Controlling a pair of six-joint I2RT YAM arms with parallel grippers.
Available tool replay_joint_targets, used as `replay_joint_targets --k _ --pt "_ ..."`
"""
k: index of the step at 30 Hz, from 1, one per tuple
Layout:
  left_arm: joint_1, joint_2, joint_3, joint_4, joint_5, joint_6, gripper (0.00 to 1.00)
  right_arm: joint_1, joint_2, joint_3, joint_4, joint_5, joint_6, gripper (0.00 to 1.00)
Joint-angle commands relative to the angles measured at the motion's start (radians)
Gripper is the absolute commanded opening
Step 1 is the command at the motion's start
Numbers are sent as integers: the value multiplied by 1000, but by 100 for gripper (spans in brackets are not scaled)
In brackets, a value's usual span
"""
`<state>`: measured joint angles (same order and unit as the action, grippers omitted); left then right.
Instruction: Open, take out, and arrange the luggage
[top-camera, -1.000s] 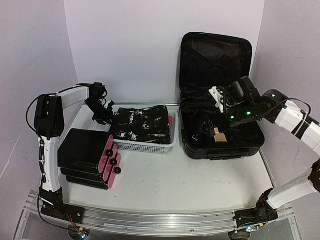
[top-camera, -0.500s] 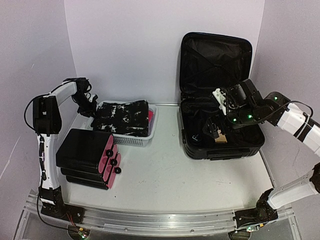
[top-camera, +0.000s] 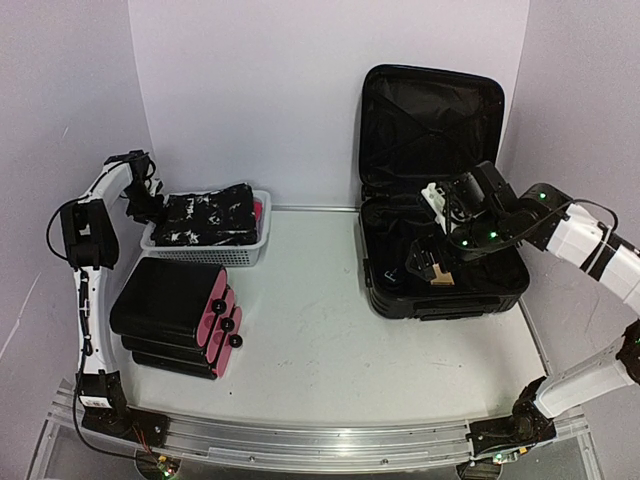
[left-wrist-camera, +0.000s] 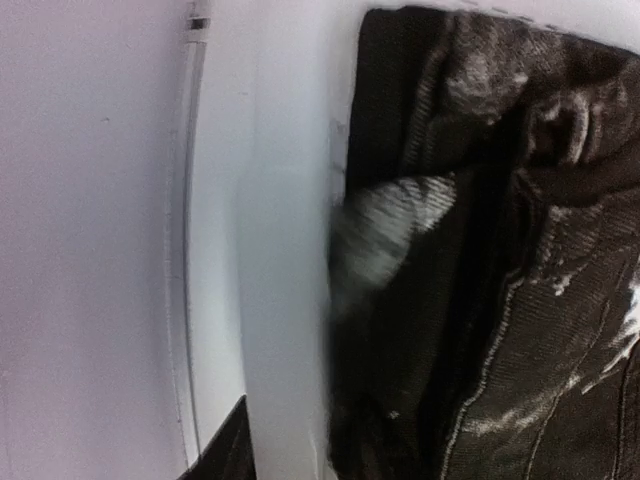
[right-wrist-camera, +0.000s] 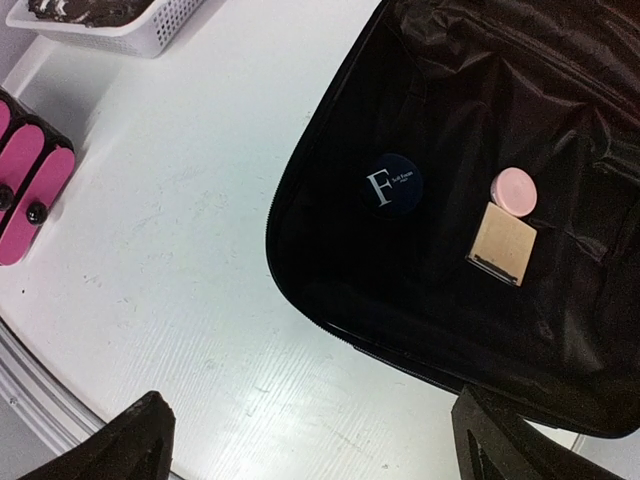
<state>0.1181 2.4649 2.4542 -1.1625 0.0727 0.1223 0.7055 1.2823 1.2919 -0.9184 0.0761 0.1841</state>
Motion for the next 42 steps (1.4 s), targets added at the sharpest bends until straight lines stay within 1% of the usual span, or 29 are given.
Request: replay_joint_targets --k 1,2,4,6,8,11,14,16,20,23,24,26,28,30,31,33,37,41,42 --pt "-6 -66 47 123 -161 46 42 -3 19 35 -4 36 11 98" --pt "-6 -79 43 124 -154 40 54 -2 27 35 -4 41 9 98" --pt "-7 -112 35 120 -122 14 67 -3 50 51 -4 44 5 98" --pt "-6 -171 2 120 -63 -36 75 -3 70 73 -19 41 5 98" --pt "-8 -235 -32 122 34 -93 78 -3 83 75 -21 41 2 98" --pt "-11 -341 -98 121 186 -180 81 -2 105 87 -20 45 3 98" --pt "-35 -475 -215 122 296 -218 82 -3 119 86 -19 23 6 98" --pt "-63 -562 -343 121 314 -213 82 -3 134 86 -18 9 6 98" --pt "-104 -740 -597 123 399 -195 83 -3 176 98 -12 -45 9 98" --pt "-113 -863 -774 120 397 -177 83 -3 215 104 9 -115 8 98" --pt "-113 -909 -822 119 376 -175 83 -2 226 105 19 -142 8 98" --pt "-113 -989 -901 105 294 -180 84 -3 248 104 44 -196 10 98" --pt "-113 -1064 -976 96 222 -197 87 -3 272 98 82 -272 18 98" --pt "-93 -1099 -1034 63 158 -235 88 -1 302 91 128 -344 44 98" --pt "-81 -1114 -1056 45 154 -252 88 -1 321 91 157 -398 60 98" --pt "-73 -1153 -1114 37 164 -291 88 8 352 90 192 -458 84 98" --pt "-73 -1233 -1241 41 261 -346 89 55 391 92 223 -474 96 98" --pt "-74 -1247 -1302 53 294 -344 88 118 449 115 262 -485 110 98" --pt "-73 -1242 -1310 66 326 -340 87 140 463 120 280 -490 117 98"
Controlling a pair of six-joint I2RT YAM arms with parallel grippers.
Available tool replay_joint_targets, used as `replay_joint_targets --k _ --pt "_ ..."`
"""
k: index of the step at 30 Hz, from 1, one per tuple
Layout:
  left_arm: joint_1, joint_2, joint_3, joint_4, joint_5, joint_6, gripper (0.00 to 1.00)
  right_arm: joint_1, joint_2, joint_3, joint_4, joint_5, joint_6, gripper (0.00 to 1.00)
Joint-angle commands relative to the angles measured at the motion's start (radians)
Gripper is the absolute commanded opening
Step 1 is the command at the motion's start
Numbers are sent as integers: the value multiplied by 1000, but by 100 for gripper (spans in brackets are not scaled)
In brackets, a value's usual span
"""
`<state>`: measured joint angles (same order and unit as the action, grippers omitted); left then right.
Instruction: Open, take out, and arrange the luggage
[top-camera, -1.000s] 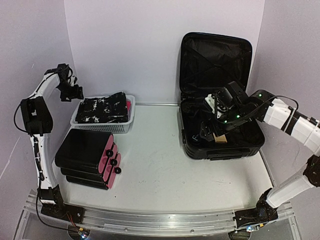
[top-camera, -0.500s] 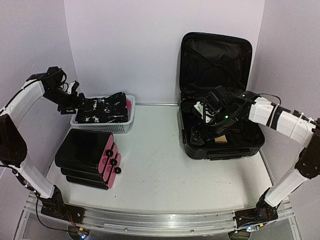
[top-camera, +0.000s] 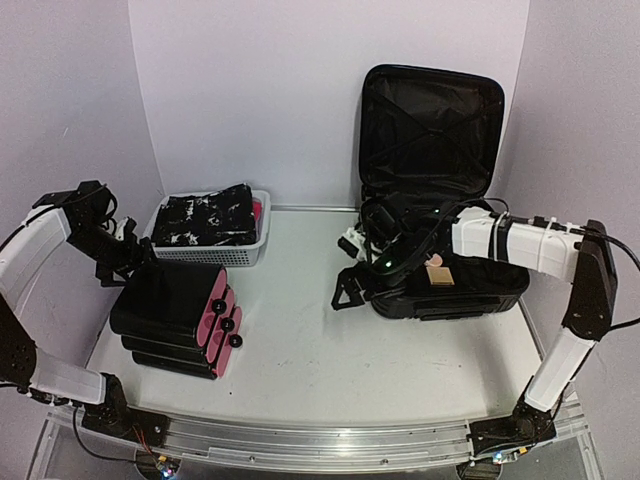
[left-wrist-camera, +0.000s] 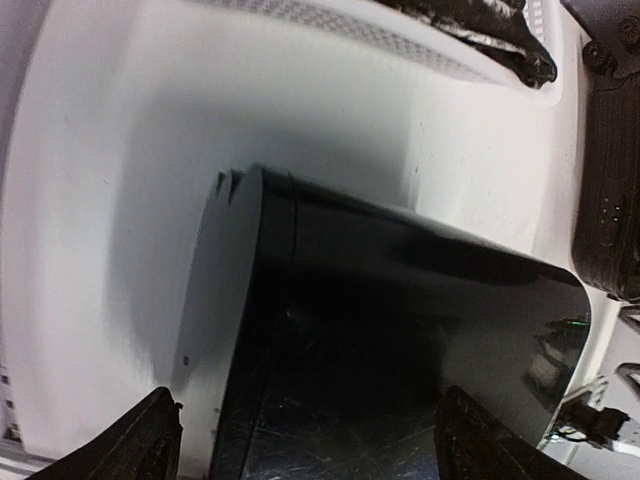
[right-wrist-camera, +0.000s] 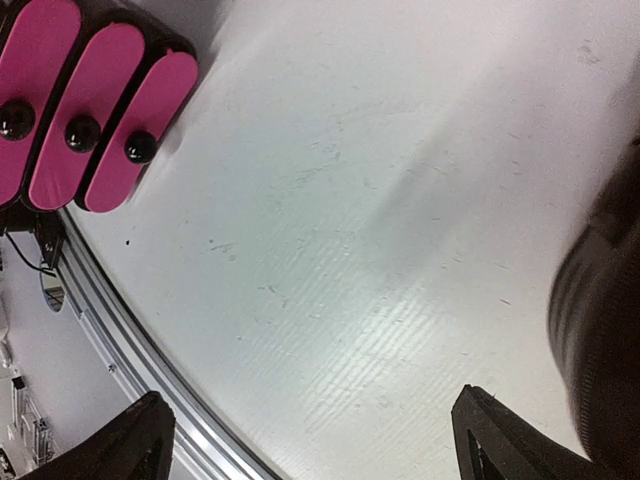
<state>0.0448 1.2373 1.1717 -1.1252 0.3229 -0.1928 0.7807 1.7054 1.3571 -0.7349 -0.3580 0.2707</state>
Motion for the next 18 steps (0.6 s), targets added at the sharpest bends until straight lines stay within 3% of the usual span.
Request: replay_joint_targets --k 1,7,12,18 --pt "0 -11 -38 52 117 -24 84 81 52 56 122 -62 42 98" --pt "-28 53 -78 230 331 -95 64 123 100 7 322 -67 163 98" --pt "-165 142 -74 369 324 -179 61 168 169 67 400 -78 193 98" --pt "-175 171 -82 435 300 -195 62 217 197 93 493 -111 184 98"
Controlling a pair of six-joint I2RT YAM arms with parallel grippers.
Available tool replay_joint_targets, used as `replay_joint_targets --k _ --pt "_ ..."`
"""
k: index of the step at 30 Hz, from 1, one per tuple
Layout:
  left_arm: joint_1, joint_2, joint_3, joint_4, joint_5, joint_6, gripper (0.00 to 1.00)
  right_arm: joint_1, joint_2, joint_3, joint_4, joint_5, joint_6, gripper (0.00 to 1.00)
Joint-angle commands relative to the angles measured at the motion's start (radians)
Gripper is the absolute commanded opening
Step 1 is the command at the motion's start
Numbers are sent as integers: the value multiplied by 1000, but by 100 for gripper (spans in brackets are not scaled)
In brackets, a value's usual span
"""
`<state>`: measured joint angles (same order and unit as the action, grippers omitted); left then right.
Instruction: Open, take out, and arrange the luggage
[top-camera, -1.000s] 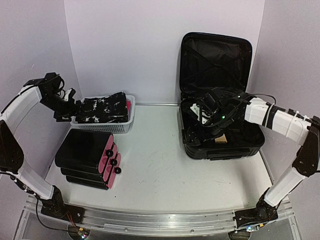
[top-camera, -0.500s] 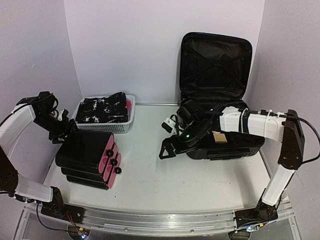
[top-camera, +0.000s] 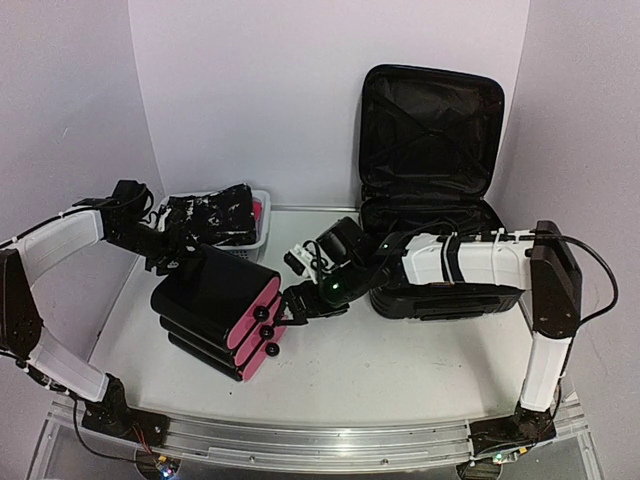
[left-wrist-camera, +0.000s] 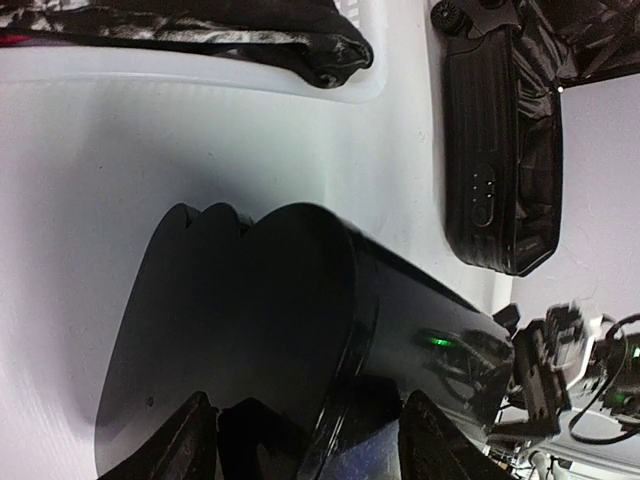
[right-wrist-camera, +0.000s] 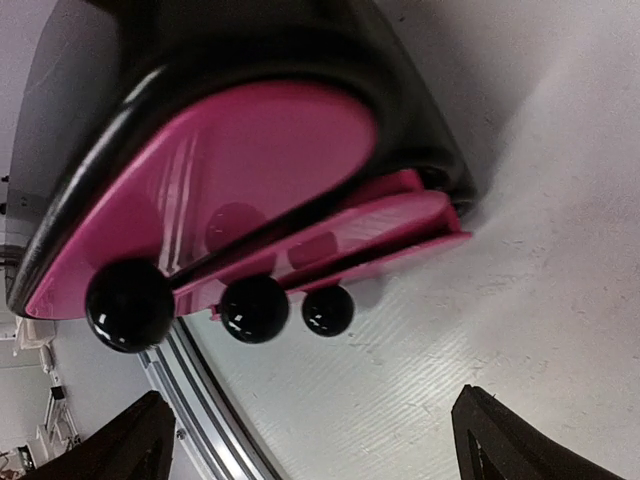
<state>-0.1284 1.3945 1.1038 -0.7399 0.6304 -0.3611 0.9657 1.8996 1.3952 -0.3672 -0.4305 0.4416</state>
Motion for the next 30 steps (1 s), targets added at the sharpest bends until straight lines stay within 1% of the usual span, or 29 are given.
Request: replay_joint_targets --k 1,3,7,10,14,16,19,22,25,27,30 --pt "-2 13 -13 51 -1 -22 62 33 9 52 148 -44 17 98" --pt "-2 11 -13 51 16 -5 64 34 15 38 198 -35 34 97" --pt "-2 11 -15 51 10 18 66 33 58 82 233 -70 49 82" --pt "-2 9 -18 51 24 22 66 32 95 124 236 -43 64 74" --pt "-2 -1 -22 46 -14 46 66 25 131 158 237 -11 58 60" --pt "-2 -6 -19 34 -28 60 67 10 134 164 237 -11 62 54" --pt "-2 -7 -21 30 -49 74 67 -18 144 169 237 -25 63 40" --pt "-2 -11 -14 20 -59 75 68 -57 170 200 227 -74 81 26" --pt "-2 -23 -16 20 -73 80 69 -91 160 194 216 -102 80 16" --pt "-2 -26 -11 11 -96 90 70 -102 144 185 191 -120 62 15" --pt "-1 -40 -1 -11 -111 103 72 -104 106 180 98 -131 9 11"
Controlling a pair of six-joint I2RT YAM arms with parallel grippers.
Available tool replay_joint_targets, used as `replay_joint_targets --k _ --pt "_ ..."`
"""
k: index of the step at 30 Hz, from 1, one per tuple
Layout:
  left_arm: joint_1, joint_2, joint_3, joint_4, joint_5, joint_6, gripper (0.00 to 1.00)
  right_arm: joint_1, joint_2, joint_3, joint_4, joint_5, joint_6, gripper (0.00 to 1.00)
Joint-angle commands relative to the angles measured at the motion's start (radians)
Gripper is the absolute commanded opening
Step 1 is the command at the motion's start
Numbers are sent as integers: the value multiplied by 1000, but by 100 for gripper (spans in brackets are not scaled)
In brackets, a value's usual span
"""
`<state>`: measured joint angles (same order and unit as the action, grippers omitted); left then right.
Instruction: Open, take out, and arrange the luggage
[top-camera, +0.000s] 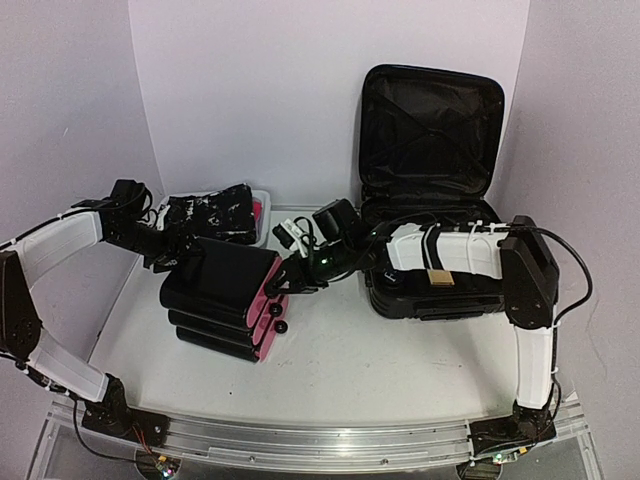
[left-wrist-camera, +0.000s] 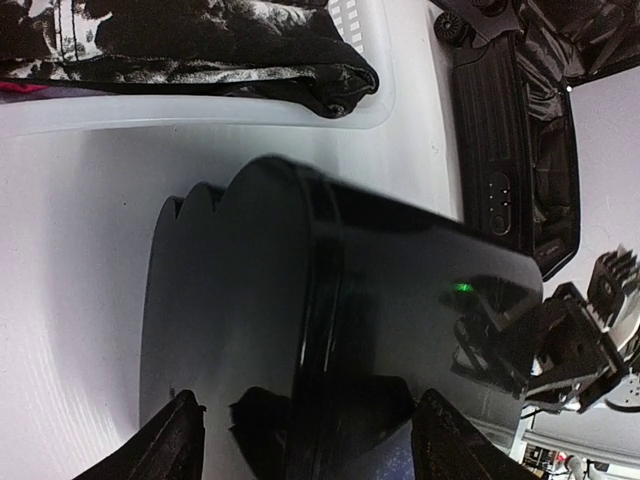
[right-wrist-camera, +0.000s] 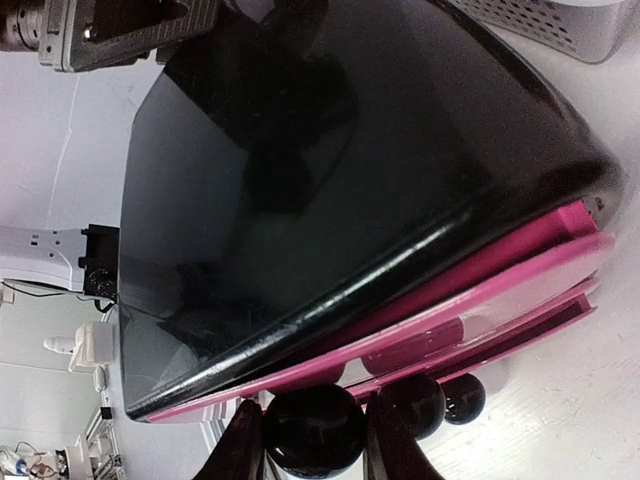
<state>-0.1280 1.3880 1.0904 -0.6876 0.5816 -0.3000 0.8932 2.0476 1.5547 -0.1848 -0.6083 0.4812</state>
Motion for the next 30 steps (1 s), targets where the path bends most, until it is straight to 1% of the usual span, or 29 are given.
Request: replay_joint_targets --k 1,5,6,7,8,11,12,14,15,16,17,20,22,24,25,27,30 --pt "-2 -38 11 -64 -70 48 72 -32 -62 4 -106 53 -50 11" --pt "-2 -38 31 -88 -127 69 73 -36 -158 -60 -232 132 -129 14" --pt "-2 -40 37 -96 -131 73 73 -39 -178 -72 -270 141 -150 16" --pt "-1 -42 39 -96 -134 76 73 -40 -199 -95 -286 146 -164 21" --pt "-2 -43 42 -97 -137 81 73 -42 -218 -113 -293 147 -174 28" --pt "-2 -42 62 -109 -165 95 74 -46 -250 -116 -354 144 -204 45" --pt "-2 -42 72 -119 -172 98 74 -48 -262 -114 -375 149 -210 55" --pt "-2 -49 85 -126 -183 109 75 -50 -299 -122 -403 185 -221 77" --pt "-2 -55 90 -126 -196 116 76 -51 -331 -126 -421 220 -233 86" --pt "-2 -58 95 -129 -212 123 76 -53 -354 -129 -443 254 -246 93" --pt "-2 -60 105 -138 -231 130 77 -55 -377 -130 -470 294 -262 97" --pt "-2 -73 141 -163 -264 151 77 -74 -449 -144 -547 456 -293 98" --pt "-2 -89 154 -164 -297 167 78 -102 -485 -175 -575 625 -293 98" --pt "-2 -101 169 -164 -334 176 78 -163 -494 -192 -605 790 -256 98" --pt "-2 -105 178 -164 -346 180 78 -207 -486 -193 -616 823 -237 98" --pt "-2 -108 199 -156 -352 189 78 -310 -449 -180 -629 833 -189 98" --pt "-2 -98 241 -143 -345 198 78 -462 -335 -108 -641 736 -99 98"
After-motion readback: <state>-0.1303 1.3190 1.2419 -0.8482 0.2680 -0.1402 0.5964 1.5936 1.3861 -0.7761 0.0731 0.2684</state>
